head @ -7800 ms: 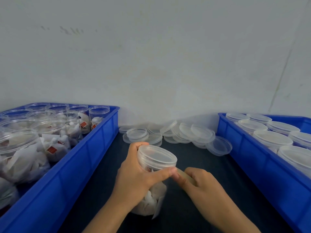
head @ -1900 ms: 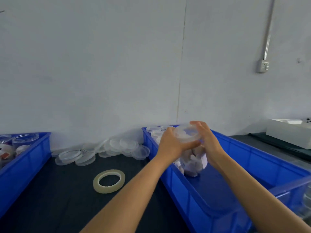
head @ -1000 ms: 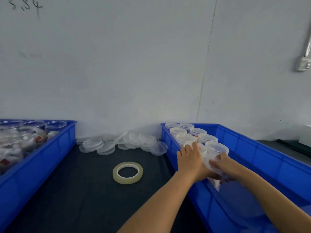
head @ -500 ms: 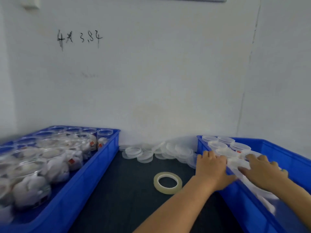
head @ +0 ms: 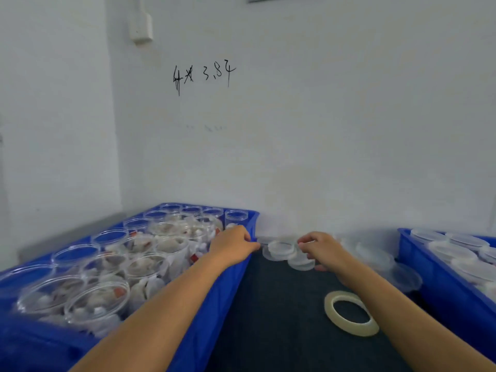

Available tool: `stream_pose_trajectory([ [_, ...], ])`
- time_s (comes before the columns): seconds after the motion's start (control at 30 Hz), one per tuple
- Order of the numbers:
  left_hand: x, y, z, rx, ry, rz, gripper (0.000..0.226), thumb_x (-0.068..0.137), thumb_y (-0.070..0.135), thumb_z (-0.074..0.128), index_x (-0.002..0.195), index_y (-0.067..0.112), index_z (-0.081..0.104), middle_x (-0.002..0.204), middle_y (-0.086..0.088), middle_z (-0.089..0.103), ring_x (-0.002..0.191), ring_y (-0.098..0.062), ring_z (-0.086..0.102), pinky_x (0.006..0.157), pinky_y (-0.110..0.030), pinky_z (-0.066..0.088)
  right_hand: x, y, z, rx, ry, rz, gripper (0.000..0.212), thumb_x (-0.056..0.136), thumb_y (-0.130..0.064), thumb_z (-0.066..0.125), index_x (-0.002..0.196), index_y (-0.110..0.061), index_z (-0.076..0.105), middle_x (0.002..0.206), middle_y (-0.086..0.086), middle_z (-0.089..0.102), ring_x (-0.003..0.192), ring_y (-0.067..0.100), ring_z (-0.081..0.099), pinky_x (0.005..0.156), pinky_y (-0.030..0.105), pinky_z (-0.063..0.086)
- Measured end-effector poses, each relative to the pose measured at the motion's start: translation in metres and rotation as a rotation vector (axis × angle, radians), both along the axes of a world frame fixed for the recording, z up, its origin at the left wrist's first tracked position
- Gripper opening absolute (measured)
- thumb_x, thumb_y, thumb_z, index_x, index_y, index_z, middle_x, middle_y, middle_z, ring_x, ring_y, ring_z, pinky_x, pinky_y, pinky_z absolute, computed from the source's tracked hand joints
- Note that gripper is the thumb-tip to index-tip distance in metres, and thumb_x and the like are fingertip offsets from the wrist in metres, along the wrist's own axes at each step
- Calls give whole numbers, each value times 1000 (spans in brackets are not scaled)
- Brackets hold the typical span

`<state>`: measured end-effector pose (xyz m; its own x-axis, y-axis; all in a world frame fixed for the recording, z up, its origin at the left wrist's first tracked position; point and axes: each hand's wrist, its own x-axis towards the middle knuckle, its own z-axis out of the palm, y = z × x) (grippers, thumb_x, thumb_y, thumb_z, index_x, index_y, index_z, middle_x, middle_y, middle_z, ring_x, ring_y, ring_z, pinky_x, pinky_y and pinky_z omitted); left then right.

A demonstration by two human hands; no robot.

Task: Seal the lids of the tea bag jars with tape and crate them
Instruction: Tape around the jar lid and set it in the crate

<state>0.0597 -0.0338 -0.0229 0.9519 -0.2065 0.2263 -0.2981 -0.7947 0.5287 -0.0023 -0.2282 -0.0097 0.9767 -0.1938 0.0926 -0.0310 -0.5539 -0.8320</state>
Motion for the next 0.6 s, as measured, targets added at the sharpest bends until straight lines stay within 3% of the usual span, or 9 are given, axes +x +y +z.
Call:
stream_pose_trajectory([
  [0.07, 24, 22, -6, -84, 72, 18, 24, 91, 29, 62, 75, 14, 52, 63, -4, 44, 59, -17, 43, 62, -31, 36, 20, 21, -2, 74, 22, 24, 16, 95, -9, 52, 107, -7, 62, 98, 10, 59, 91, 22, 54, 76, 32, 43],
  [0.17, 61, 39, -15, -176, 136, 60, 23, 93, 23, 60, 73, 12, 58, 72, -4, 56, 64, -16, 50, 66, -30, 41, 52, 44, -4, 132, 41, 51, 20, 94, -7, 52, 111, -4, 62, 87, 5, 58, 82, 17, 53, 72, 31, 46],
  [0.27, 101, 43, -23, -167, 143, 82, 20, 94, 21, 58, 73, 23, 58, 77, 3, 59, 73, -13, 55, 72, -30, 44, 88, 57, -7, 116, 7, 78, 23, 94, -5, 50, 114, -2, 62, 87, 1, 57, 88, 18, 54, 87, 36, 49],
  [0.37, 142, 40, -25, -152, 111, 122, 12, 92, 13, 51, 88, 19, 60, 92, -1, 62, 81, -15, 57, 76, -33, 47, 121, 60, -12, 109, -7, 106, 30, 94, -4, 47, 121, -4, 59, 113, 10, 61, 109, 25, 57, 96, 39, 47],
  [0.43, 168, 34, -27, -162, 102, 168, 15, 89, 8, 50, 98, 15, 60, 102, -5, 64, 82, -16, 56, 74, -32, 45, 144, 60, -15, 119, -15, 129, 32, 95, -3, 46, 124, -3, 57, 123, 21, 60, 117, 34, 56, 90, 40, 48],
  [0.6, 212, 13, -39, -224, 131, 161, 53, 90, 3, 48, 141, 13, 40, 132, -15, 55, 108, -26, 56, 90, -36, 45, 206, 63, -28, 115, -5, 147, 37, 95, 3, 42, 129, -1, 54, 127, 25, 58, 122, 42, 51, 86, 44, 45],
])
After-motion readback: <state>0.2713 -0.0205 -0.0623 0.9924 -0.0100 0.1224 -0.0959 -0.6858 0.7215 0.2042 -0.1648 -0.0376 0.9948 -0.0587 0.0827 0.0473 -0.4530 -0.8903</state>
